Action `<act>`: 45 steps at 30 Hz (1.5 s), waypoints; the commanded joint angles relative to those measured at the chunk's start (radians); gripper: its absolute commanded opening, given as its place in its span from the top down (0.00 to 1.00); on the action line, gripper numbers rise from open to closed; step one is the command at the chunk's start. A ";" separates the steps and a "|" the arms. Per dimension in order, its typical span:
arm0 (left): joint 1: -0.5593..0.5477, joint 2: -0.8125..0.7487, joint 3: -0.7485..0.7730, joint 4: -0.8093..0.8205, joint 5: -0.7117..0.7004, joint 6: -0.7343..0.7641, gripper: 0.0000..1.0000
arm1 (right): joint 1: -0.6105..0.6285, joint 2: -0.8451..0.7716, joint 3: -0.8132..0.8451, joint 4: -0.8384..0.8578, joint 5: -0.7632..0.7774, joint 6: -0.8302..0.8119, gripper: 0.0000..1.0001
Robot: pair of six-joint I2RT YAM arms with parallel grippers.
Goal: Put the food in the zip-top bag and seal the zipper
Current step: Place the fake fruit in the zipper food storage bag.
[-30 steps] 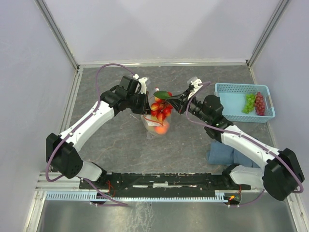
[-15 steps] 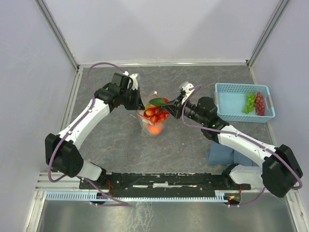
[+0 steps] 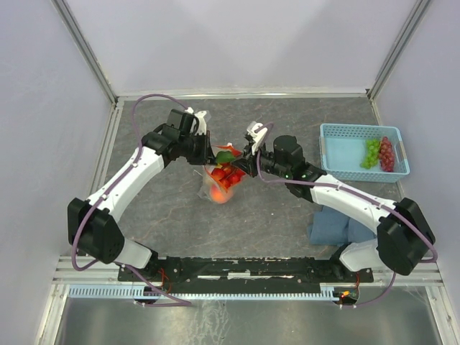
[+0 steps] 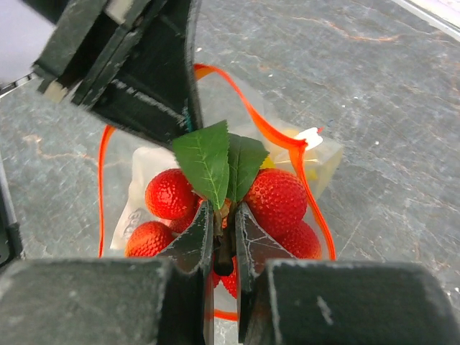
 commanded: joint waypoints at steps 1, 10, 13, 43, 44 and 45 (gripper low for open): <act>-0.027 -0.003 0.016 0.021 0.016 0.015 0.97 | 0.007 0.016 0.067 0.019 0.191 -0.007 0.98; -0.041 -0.065 0.021 -0.002 -0.212 -0.054 0.66 | 0.026 0.032 0.101 -0.014 0.238 0.055 0.98; -0.047 -0.111 -0.003 -0.002 -0.284 -0.110 0.54 | 0.050 0.030 0.100 -0.028 0.287 0.072 0.98; -0.600 -0.349 -0.361 0.158 -0.847 -0.745 0.40 | 0.295 0.079 0.123 -0.027 0.753 0.177 0.98; -0.609 -0.334 -0.359 0.171 -0.857 -0.745 0.40 | 0.298 0.081 0.124 -0.028 0.753 0.180 0.98; -0.614 -0.318 -0.355 0.172 -0.872 -0.745 0.40 | 0.298 0.080 0.126 -0.029 0.754 0.181 0.98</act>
